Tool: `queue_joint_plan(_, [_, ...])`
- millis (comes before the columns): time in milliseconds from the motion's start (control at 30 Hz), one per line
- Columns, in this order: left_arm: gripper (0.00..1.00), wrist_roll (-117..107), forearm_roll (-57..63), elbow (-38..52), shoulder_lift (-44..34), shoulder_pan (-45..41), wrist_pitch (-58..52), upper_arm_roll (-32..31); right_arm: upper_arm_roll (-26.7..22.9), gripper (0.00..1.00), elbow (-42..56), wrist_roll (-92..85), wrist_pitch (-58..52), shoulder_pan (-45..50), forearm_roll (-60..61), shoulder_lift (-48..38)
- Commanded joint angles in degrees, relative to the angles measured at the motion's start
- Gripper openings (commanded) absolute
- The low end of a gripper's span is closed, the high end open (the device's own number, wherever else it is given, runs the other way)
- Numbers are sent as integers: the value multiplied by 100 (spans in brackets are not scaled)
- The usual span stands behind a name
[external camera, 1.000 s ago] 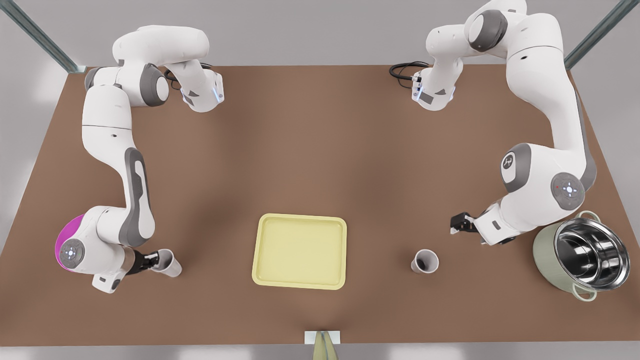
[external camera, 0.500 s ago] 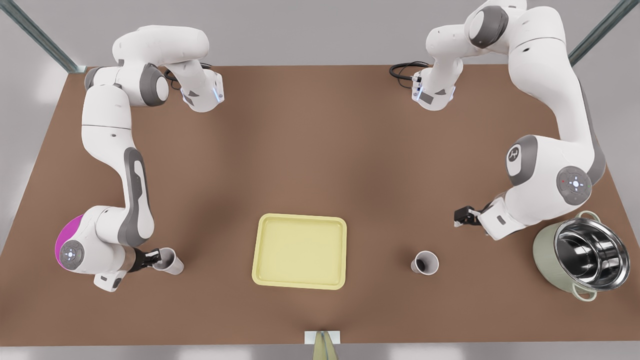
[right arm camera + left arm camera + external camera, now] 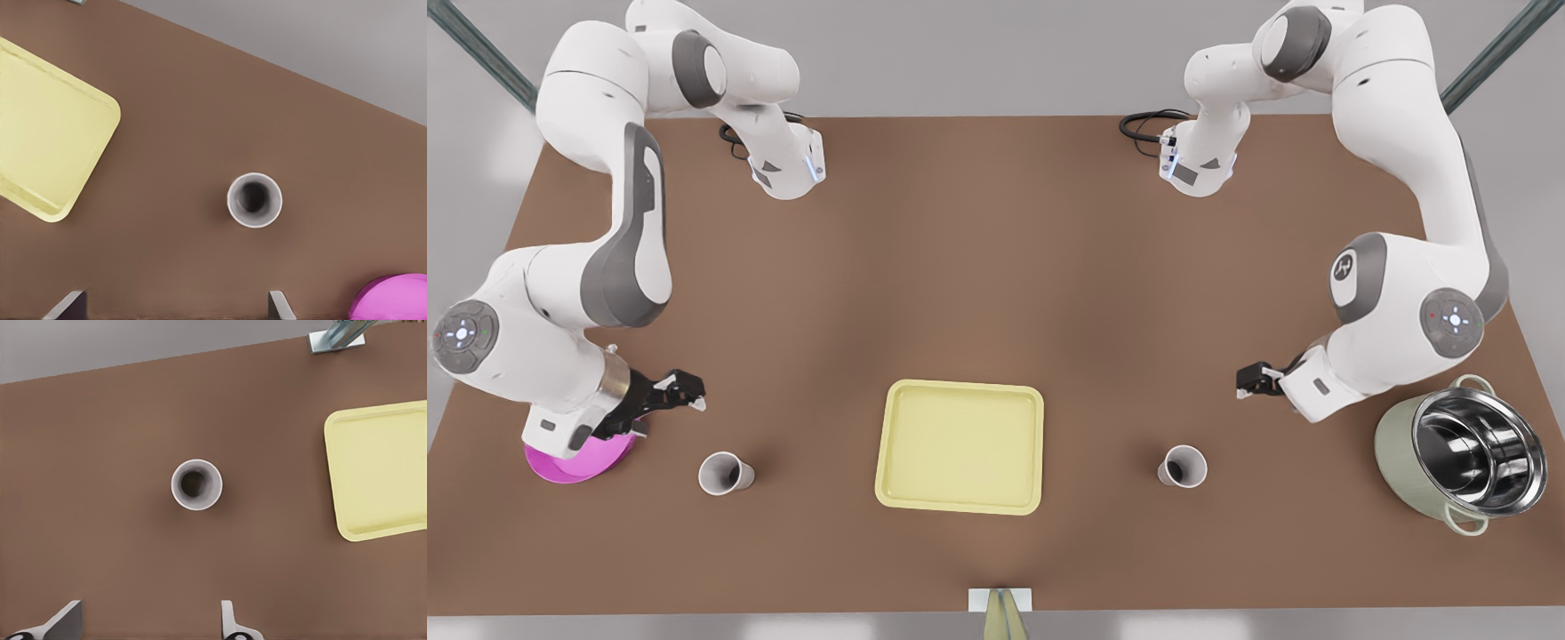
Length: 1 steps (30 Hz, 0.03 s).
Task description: Use the left arm to pick up the white IKEA cup from the tray and place it on the middle-left position; use the right arm to pick up the white IKEA cup from the tray and place it on the middle-right position
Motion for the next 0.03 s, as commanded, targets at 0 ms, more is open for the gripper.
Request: queue_joint_plan(0, [100,-132,-3,3,-54,-1,-23,-14,12,100,-68,3986,-758,70,-212,-92])
